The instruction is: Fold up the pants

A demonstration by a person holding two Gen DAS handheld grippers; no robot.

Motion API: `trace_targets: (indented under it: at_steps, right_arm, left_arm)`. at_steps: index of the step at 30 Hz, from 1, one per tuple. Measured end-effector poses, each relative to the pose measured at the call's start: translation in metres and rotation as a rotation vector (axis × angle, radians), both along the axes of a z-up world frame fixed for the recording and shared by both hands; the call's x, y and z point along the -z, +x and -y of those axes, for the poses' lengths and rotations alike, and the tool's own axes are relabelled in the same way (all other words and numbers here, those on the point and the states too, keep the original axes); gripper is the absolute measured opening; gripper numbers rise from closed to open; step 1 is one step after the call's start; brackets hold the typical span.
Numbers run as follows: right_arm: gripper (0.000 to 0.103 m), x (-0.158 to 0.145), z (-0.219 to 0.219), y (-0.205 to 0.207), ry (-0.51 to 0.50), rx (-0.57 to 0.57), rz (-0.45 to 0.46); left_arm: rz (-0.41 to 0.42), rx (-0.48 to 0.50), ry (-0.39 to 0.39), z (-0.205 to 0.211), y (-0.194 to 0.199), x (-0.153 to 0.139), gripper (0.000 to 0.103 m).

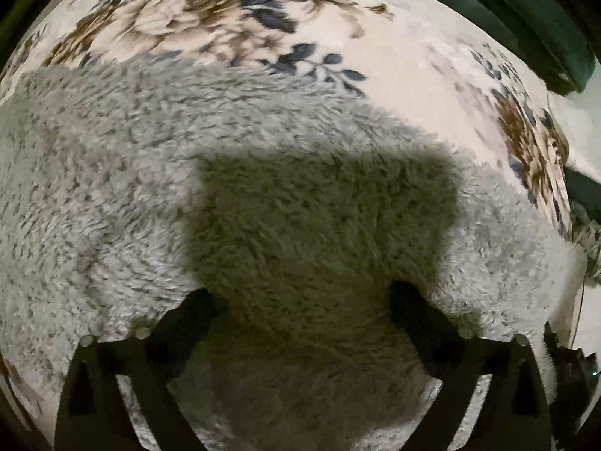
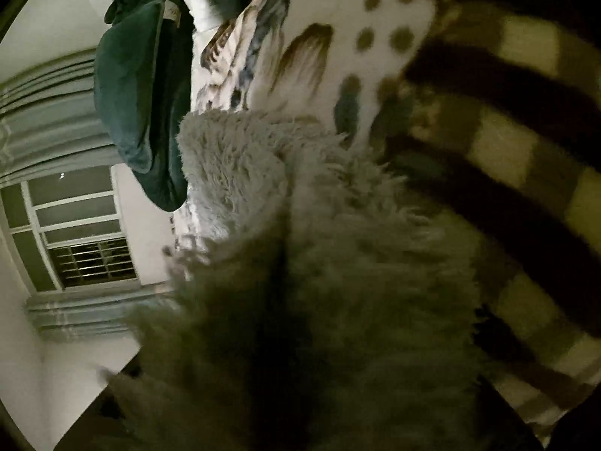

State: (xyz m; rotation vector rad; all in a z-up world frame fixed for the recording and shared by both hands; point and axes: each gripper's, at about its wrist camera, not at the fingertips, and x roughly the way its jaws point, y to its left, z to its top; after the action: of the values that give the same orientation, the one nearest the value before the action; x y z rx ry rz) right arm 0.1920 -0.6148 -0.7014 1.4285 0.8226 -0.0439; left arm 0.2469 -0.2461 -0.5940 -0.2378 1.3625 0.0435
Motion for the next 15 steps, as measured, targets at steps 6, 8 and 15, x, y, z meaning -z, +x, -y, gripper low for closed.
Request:
trace_targets:
  at_steps: [6, 8, 15]
  right_arm:
    - [0.018, -0.042, -0.010, 0.000, -0.074, -0.006, 0.011]
    - [0.018, -0.065, -0.018, 0.003, -0.120, -0.028, 0.031]
    - [0.017, -0.157, -0.080, 0.014, -0.287, -0.152, 0.118]
  left_arm:
    - [0.043, 0.023, 0.053, 0.013, -0.004, 0.006, 0.103]
    - [0.033, 0.028, 0.003, 0.007, -0.005, -0.004, 0.103]
    - [0.134, -0.110, -0.067, -0.084, -0.041, -0.088, 0.103]
